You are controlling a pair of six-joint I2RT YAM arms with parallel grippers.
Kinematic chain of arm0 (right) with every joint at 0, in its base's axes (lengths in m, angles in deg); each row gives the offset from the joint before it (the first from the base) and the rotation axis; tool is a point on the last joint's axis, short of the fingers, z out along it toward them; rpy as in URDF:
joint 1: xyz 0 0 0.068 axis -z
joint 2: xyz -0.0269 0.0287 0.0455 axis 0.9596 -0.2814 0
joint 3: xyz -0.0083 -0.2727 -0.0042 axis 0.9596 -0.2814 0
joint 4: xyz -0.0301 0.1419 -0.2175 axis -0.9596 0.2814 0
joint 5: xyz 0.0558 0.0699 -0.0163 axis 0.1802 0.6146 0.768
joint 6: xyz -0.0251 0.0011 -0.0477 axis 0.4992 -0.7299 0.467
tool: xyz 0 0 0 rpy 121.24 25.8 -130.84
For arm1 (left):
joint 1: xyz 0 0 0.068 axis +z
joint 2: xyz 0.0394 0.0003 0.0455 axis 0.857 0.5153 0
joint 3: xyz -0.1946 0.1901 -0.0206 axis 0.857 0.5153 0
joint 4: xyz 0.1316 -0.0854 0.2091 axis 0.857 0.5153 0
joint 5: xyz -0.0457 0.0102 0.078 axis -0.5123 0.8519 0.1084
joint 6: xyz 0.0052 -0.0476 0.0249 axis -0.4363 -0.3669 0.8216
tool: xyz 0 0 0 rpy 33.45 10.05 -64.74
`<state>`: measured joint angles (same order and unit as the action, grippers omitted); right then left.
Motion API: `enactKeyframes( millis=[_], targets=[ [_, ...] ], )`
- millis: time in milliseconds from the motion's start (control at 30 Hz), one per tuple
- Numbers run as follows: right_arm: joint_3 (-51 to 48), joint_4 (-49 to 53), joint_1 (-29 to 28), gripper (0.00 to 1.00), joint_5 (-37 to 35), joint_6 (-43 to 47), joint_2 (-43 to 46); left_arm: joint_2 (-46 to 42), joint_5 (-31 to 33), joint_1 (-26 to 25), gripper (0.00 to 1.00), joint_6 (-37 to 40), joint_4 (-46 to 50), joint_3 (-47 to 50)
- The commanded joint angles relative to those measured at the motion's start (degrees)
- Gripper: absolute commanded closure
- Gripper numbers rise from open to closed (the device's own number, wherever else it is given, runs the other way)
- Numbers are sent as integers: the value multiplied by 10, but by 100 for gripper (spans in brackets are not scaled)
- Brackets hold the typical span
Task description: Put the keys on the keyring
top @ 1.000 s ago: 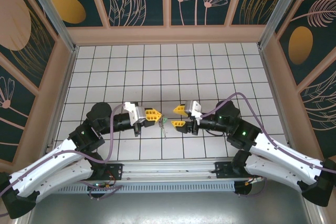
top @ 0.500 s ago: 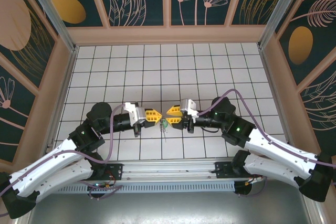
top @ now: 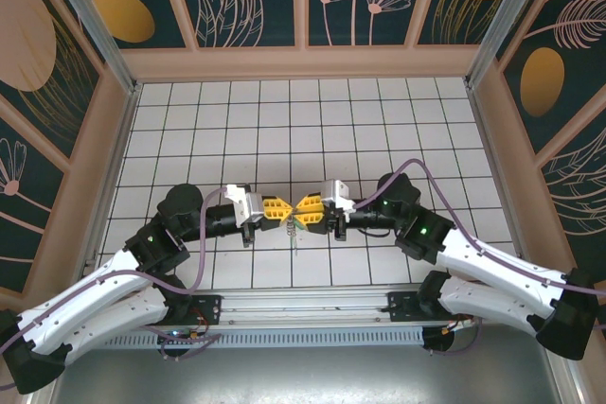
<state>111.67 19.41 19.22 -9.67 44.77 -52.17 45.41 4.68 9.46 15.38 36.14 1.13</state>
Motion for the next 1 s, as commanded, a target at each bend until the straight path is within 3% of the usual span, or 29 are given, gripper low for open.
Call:
enactKeyframes(
  millis=[0, 133, 267, 500, 633, 700, 967],
  targets=[
    [15, -29, 2, 82, 11, -9, -3, -3, -10, 0, 100, -2, -28, -6],
    [15, -35, 3, 86, 8, -8, -8, -4, -13, 0, 100, -3, -30, -6],
    [18, -34, 2, 100, 2, -6, -11, -5, -11, 0, 100, -3, -29, -5],
    [41, 24, 4, 100, -61, 17, -19, 12, 24, 0, 99, 23, 54, -43],
    [80, 118, 5, 100, -133, 54, -44, 63, 70, 0, 77, 56, 167, -91],
    [105, 165, 4, 100, -153, 67, -61, 84, 87, 0, 72, 67, 200, -100],
    [137, 256, 4, 100, -153, 98, -73, 97, 87, 0, 76, 73, 197, -105]
  ],
)
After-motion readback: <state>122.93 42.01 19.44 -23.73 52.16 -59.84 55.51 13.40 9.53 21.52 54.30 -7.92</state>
